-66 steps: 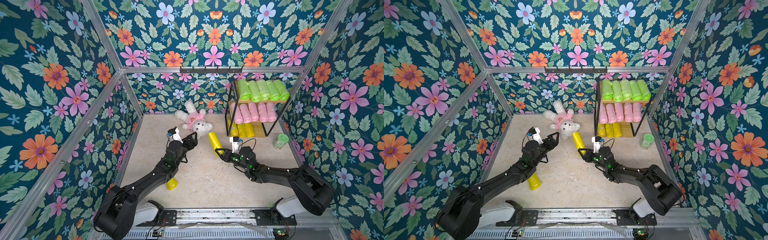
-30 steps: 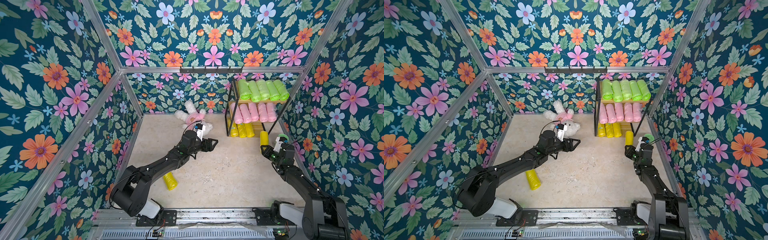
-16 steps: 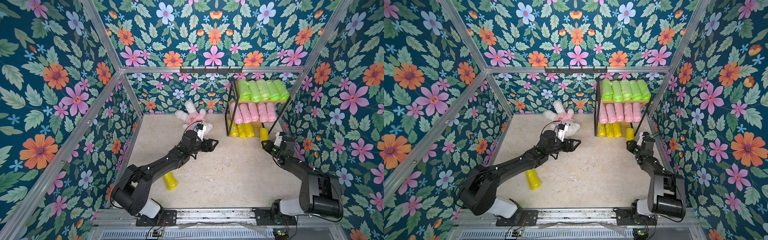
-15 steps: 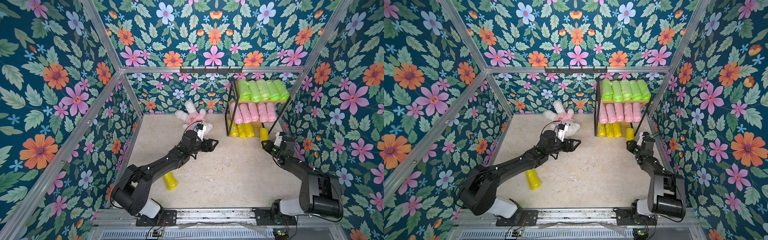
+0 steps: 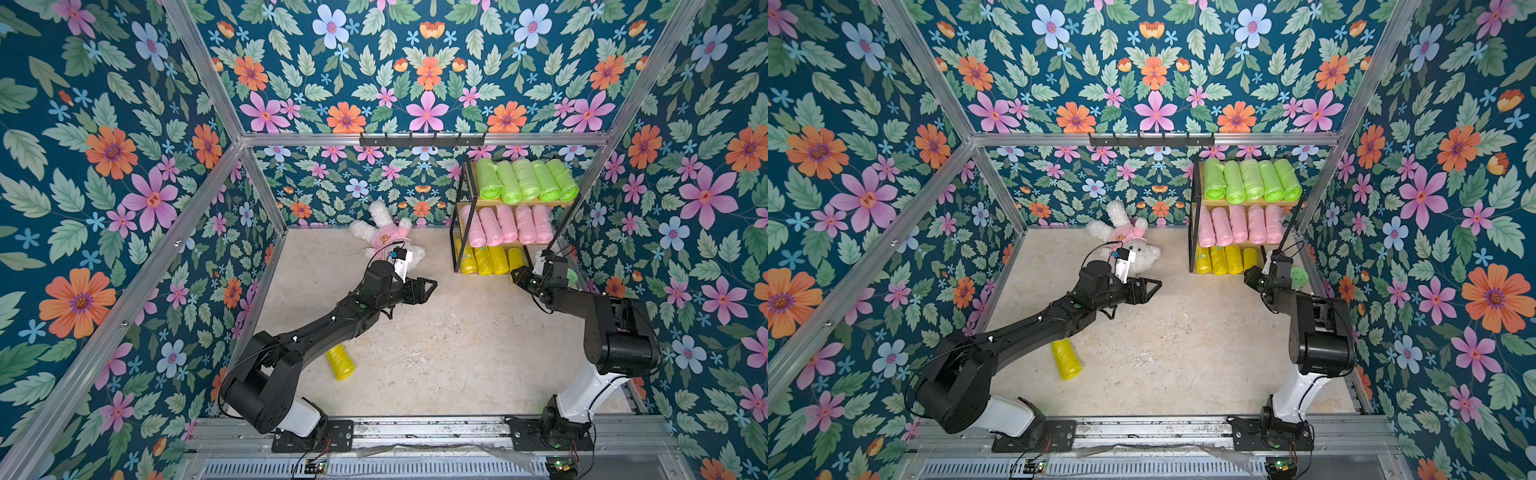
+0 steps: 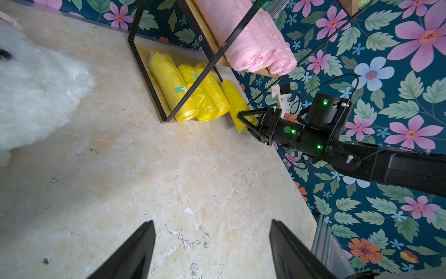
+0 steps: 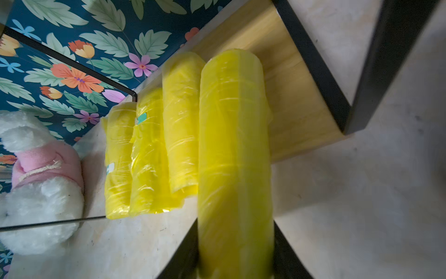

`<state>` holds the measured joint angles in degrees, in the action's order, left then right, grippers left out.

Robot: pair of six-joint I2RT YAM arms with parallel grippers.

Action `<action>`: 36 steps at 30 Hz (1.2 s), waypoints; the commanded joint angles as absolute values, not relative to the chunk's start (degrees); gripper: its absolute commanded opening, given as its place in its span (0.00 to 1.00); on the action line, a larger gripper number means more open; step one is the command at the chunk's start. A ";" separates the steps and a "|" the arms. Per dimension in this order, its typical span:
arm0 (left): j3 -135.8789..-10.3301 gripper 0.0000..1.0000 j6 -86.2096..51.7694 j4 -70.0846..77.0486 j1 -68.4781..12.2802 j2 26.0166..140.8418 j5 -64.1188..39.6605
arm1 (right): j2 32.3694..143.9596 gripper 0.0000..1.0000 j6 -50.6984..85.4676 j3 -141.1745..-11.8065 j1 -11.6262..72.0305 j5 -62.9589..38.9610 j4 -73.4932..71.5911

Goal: Sort the rolls of trash bags by color and place them on the shelf
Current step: Place the roll of trash bags on the shelf.

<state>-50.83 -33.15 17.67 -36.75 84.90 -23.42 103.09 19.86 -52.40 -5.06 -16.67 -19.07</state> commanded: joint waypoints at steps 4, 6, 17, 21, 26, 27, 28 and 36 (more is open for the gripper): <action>-51.06 0.80 -33.05 16.88 -36.74 84.12 -22.85 | 105.94 0.44 19.88 -55.99 -4.75 -15.22 -18.19; -51.07 0.80 -32.96 16.63 -36.76 83.94 -22.72 | 106.52 0.45 19.90 -56.70 -4.74 -14.88 -17.39; -51.42 0.80 -33.01 16.00 -36.91 83.43 -22.69 | 109.65 0.51 21.17 -60.88 -4.83 -12.10 -13.01; -51.48 0.80 -32.96 15.69 -37.05 83.07 -22.59 | 109.84 0.54 21.40 -61.19 -4.83 -11.57 -12.84; -51.46 0.80 -32.63 14.94 -37.18 82.34 -21.97 | 107.94 0.61 22.61 -58.47 -4.83 -12.11 -15.27; -51.42 0.80 -32.61 14.86 -37.24 82.19 -21.84 | 107.47 0.63 22.95 -57.75 -4.83 -11.99 -15.77; -51.33 0.80 -32.61 14.85 -37.27 82.09 -21.75 | 107.04 0.64 23.12 -57.16 -4.81 -11.92 -16.18; -50.54 0.80 -32.69 14.59 -37.66 81.15 -21.19 | 103.05 0.74 23.94 -52.69 -4.92 -12.35 -18.50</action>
